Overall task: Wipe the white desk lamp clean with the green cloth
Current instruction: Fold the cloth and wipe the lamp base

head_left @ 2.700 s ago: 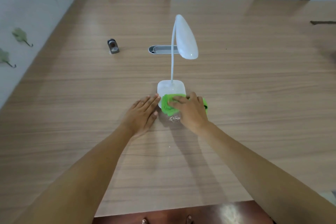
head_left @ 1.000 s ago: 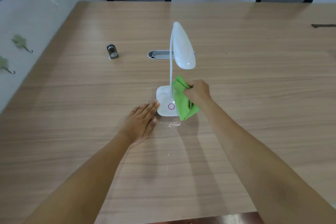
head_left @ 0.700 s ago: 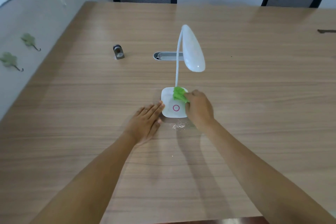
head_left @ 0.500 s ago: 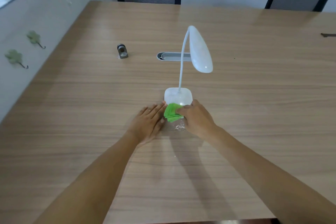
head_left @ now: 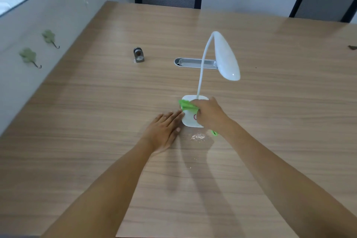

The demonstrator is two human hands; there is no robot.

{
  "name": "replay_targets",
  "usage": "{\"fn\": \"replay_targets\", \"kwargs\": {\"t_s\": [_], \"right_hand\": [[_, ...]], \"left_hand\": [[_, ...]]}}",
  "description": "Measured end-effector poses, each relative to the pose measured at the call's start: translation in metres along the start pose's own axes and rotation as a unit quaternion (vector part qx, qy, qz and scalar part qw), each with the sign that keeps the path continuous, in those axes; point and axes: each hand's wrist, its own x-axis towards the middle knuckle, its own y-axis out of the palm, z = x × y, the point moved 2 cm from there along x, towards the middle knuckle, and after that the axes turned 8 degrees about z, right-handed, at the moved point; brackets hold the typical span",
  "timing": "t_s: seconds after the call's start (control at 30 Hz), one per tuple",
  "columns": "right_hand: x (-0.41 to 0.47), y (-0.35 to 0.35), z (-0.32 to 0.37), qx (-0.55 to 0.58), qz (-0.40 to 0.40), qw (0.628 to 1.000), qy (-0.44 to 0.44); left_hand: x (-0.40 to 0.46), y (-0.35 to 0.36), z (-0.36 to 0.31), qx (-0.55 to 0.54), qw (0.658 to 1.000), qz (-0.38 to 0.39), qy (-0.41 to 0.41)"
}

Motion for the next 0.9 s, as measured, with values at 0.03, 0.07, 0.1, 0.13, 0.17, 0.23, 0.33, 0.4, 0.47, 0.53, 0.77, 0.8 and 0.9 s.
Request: {"fn": "replay_targets", "kwargs": {"t_s": [0.03, 0.07, 0.1, 0.13, 0.17, 0.23, 0.33, 0.4, 0.47, 0.53, 0.77, 0.8, 0.9], "right_hand": [[0.003, -0.002, -0.003, -0.011, -0.027, 1.0, -0.005], [0.002, -0.001, -0.005, -0.025, -0.044, 0.999, -0.013], [-0.002, 0.001, -0.006, -0.029, -0.048, 0.998, -0.018], [-0.007, 0.004, -0.007, -0.033, -0.041, 0.998, -0.025], [-0.015, 0.007, -0.008, -0.046, -0.041, 0.997, -0.04], [-0.031, 0.015, -0.011, -0.073, -0.026, 0.994, -0.072], [-0.04, 0.014, -0.016, -0.051, 0.016, 0.995, -0.081], [-0.028, 0.007, -0.026, -0.018, -0.038, 0.997, -0.068], [-0.018, 0.002, -0.034, -0.008, -0.098, 0.994, -0.049], [-0.022, 0.005, -0.036, -0.001, -0.097, 0.995, -0.03], [-0.045, 0.006, -0.041, 0.001, -0.025, 0.995, -0.094], [-0.036, 0.001, -0.046, 0.009, -0.048, 0.996, -0.07], [-0.019, -0.001, -0.051, 0.013, -0.08, 0.996, -0.027]], "left_hand": [[0.0, 0.0, 0.0, 0.0, 1.0, 0.001, 0.001], [0.0, 0.001, 0.0, 0.0, 1.0, 0.003, 0.002], [0.0, 0.001, 0.0, 0.0, 1.0, 0.007, 0.002], [0.001, 0.002, 0.001, -0.001, 1.0, 0.008, 0.002], [0.001, 0.002, 0.001, -0.001, 1.0, 0.007, 0.003], [0.001, 0.004, 0.002, 0.002, 1.0, 0.006, 0.0], [0.001, 0.004, 0.001, 0.0, 1.0, -0.001, -0.001], [0.001, 0.002, 0.001, 0.0, 1.0, 0.002, 0.003], [0.0, 0.002, 0.001, 0.005, 1.0, -0.002, 0.007], [-0.001, 0.001, 0.001, 0.011, 1.0, -0.001, 0.01], [0.0, 0.0, 0.001, 0.011, 1.0, 0.007, 0.005], [0.0, 0.001, 0.001, 0.01, 1.0, 0.006, 0.005], [0.001, 0.001, 0.002, 0.009, 1.0, 0.0, 0.005]]}}
